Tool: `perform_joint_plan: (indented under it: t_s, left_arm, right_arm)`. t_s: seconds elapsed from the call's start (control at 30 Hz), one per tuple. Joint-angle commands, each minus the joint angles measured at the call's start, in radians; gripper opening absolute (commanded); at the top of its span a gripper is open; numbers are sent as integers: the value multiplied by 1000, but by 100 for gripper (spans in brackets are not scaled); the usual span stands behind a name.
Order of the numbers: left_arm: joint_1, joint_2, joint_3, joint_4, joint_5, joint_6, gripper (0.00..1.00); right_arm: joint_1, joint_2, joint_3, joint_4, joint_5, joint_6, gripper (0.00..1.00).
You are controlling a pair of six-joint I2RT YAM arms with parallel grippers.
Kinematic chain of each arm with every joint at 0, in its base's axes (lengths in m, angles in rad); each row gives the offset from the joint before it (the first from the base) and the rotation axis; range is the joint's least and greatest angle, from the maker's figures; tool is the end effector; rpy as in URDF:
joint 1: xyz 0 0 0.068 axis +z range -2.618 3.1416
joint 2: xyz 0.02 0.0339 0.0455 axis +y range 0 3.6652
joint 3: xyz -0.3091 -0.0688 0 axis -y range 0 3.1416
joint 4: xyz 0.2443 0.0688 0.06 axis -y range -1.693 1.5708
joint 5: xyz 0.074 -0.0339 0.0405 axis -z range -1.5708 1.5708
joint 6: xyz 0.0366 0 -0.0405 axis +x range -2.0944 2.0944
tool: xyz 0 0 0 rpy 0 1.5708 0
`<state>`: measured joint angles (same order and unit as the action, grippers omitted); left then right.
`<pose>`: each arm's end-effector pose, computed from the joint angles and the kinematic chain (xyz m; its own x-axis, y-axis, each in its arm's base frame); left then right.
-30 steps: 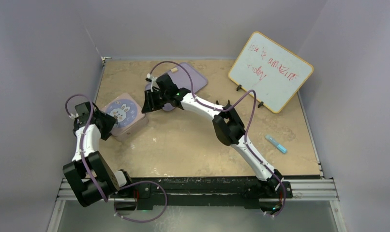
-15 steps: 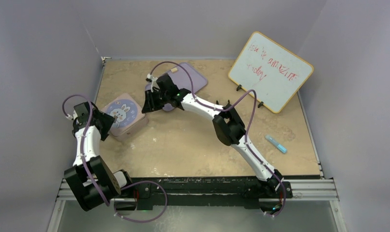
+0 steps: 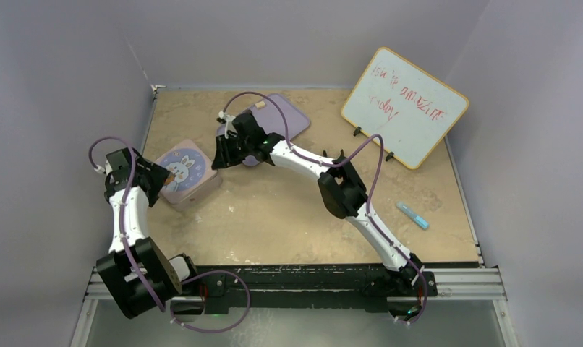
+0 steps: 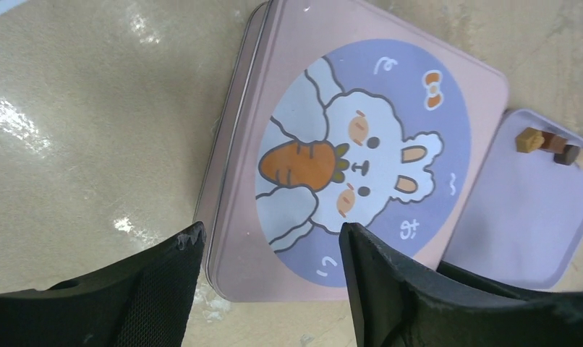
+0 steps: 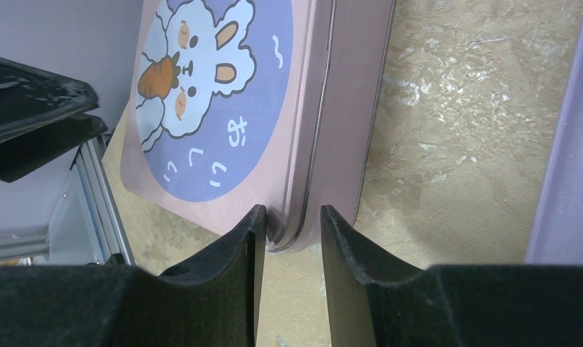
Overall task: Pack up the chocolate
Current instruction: Adjust the packing box at the center of the board.
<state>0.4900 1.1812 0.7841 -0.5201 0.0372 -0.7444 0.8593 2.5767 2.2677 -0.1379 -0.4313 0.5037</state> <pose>0.1933 0.1016 0.2725 -0.2101 -0.8794 -0.4272 -0.8058 0.4032 -0.4337 0.3990 0.4862 0.2155 -0.6981 -0.1382 -0.7026 -0.6820 0.4274 0.5935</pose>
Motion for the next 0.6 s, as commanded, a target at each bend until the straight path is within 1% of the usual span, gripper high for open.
perform_joint_plan:
  t_s: [0.0, 0.13, 0.33, 0.47, 0.57]
  left_arm:
    - [2, -84, 46, 13, -17, 25, 67]
    - [2, -88, 60, 22, -13, 56, 66]
    - [2, -91, 22, 105, 149, 64, 61]
    - [2, -79, 8, 131, 182, 62, 60]
    - [2, -55, -14, 143, 173, 61, 60]
  right_arm:
    - [9, -47, -28, -67, 60, -36, 35]
    - [10, -51, -29, -87, 99, -45, 33]
    - [17, -56, -39, -95, 104, -43, 31]
    - [17, -77, -84, -89, 121, -44, 30]
    - [18, -96, -117, -61, 126, -33, 30]
